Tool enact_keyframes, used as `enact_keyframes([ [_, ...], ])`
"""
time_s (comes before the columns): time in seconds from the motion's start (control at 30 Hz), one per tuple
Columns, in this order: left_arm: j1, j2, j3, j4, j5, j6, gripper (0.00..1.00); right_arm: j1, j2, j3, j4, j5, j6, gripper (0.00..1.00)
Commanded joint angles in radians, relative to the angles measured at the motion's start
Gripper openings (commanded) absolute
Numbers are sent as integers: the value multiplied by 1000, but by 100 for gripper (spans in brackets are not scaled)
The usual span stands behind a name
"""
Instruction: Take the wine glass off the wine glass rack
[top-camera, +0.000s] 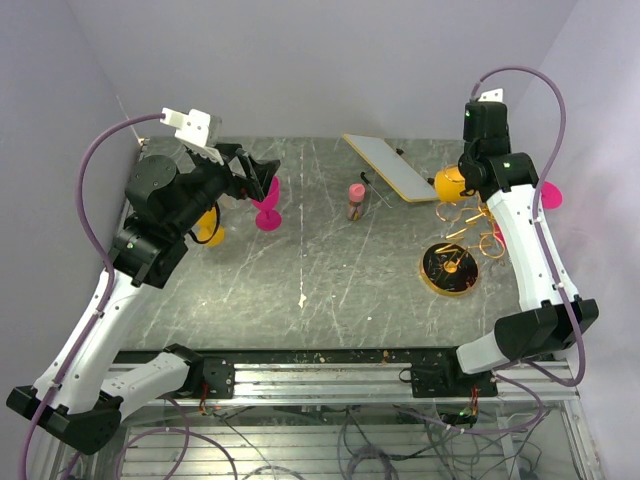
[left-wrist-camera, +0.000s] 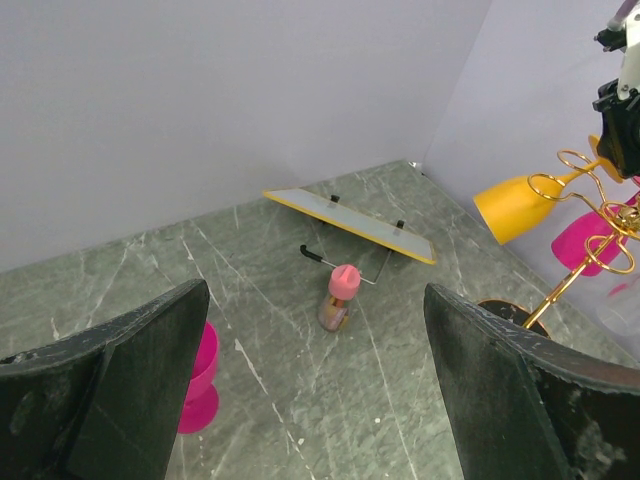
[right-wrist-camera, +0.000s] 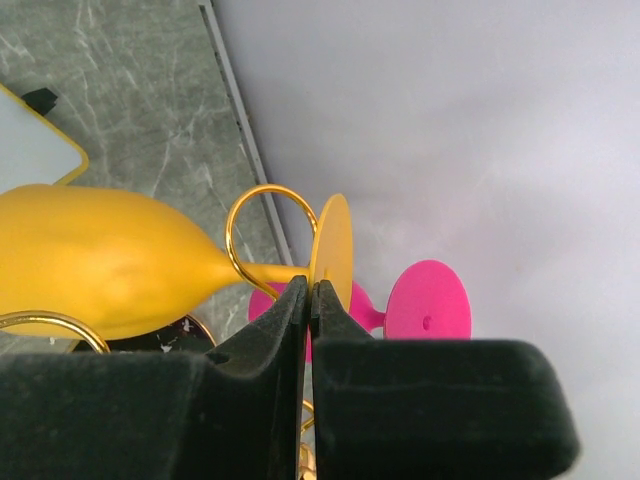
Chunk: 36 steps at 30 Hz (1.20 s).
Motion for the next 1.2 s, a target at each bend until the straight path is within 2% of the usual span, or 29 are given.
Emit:
enact_keyframes([
  [0.0, -9, -9, -6, 41, -12, 8, 99, 5, -47, -47, 39, 47, -8, 0],
  [0.23, -10, -3, -9, 44, -10, 5, 99, 5, -61, -78, 77, 99, -50, 0],
  [0.47, -11, 4, -12, 48, -7, 2, 99, 14, -59, -85, 67, 85, -61, 0],
  [0.8, -16, 11, -12, 49, -4, 1, 99, 75, -72, -138, 88, 114, -130, 0],
  [1.17, -20, 27, -17, 53, -1, -4, 99, 66, -93, -187, 144, 255, -176, 0],
])
